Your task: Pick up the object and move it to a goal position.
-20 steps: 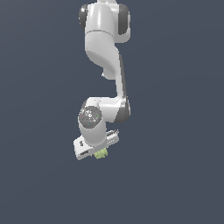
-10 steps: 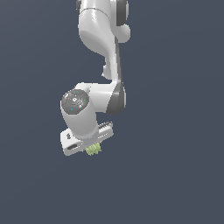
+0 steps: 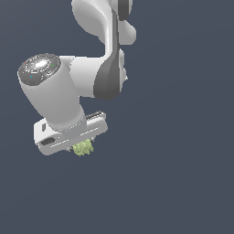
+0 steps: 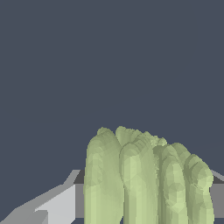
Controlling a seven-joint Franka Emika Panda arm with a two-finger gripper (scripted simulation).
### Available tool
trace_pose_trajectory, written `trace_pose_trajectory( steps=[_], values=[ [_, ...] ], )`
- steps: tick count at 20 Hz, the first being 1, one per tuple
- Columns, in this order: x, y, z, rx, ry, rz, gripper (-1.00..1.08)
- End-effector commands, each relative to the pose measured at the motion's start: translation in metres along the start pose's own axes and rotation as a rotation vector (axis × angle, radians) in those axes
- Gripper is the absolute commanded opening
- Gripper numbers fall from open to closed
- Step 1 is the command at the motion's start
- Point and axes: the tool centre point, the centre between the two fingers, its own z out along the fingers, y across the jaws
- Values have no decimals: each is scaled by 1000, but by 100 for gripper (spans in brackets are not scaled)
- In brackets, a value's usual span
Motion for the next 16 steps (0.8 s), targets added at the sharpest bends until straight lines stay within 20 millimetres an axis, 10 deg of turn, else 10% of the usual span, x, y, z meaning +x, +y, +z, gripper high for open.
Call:
trace_pose_trajectory(
  steps=[1,16],
  values=[
    [-2,9,-23,1,-1,0,-100],
    [-5,34,-84,0,-1,0,-100]
  ],
)
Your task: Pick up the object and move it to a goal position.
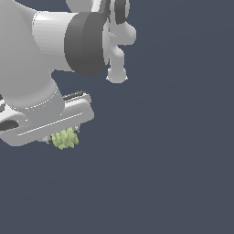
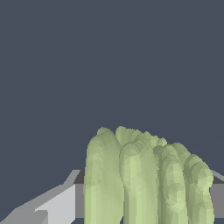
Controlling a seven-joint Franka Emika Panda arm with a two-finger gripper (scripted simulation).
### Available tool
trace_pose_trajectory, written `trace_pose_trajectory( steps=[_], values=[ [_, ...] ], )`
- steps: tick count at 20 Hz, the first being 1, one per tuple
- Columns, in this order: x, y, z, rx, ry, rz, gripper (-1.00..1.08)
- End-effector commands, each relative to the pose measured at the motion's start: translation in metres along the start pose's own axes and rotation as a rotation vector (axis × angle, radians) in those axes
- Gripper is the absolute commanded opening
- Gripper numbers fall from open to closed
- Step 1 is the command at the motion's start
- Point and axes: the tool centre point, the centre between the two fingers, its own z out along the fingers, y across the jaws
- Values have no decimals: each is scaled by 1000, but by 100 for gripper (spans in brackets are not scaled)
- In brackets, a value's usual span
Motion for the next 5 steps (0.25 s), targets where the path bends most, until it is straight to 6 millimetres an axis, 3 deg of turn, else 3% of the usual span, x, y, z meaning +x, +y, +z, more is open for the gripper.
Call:
trace_pose_trajectory(
  steps=[1,5],
  values=[
    [0,1,-3,0,0,0,-100],
    [1,2,-4,0,0,0,-100]
  ],
)
